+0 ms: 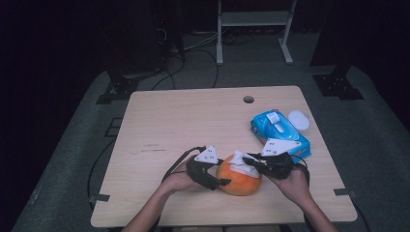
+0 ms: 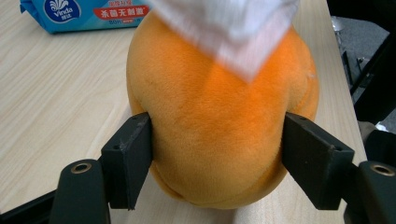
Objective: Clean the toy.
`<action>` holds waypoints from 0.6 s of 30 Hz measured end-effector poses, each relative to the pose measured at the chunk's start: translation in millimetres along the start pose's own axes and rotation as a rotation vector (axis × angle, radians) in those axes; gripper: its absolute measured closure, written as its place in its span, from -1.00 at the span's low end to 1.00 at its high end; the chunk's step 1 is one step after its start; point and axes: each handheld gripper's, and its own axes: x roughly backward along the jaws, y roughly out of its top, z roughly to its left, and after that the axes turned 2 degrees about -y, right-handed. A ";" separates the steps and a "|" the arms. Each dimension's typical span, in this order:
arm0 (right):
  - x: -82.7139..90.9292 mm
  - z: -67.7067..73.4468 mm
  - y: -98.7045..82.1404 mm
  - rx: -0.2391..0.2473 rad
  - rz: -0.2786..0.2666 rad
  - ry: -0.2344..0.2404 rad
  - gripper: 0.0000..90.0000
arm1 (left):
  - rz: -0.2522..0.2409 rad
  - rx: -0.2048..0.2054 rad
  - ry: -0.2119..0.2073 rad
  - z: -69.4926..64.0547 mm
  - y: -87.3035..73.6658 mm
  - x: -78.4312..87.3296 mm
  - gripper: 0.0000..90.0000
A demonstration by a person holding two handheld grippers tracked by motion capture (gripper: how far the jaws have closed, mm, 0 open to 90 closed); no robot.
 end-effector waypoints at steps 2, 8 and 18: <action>4.3 -4.6 -7.4 -0.027 -0.006 0.002 0.80 | -0.003 -0.002 -0.002 -0.1 0.8 -0.4 -0.39; 1.7 -0.2 -12.2 -0.025 -0.016 -0.006 0.80 | -0.054 -0.006 -0.002 -1.4 9.0 2.8 -0.59; -8.1 9.1 -3.9 0.010 -0.020 0.007 0.80 | -0.052 -0.007 0.015 -2.3 8.1 -1.7 -0.50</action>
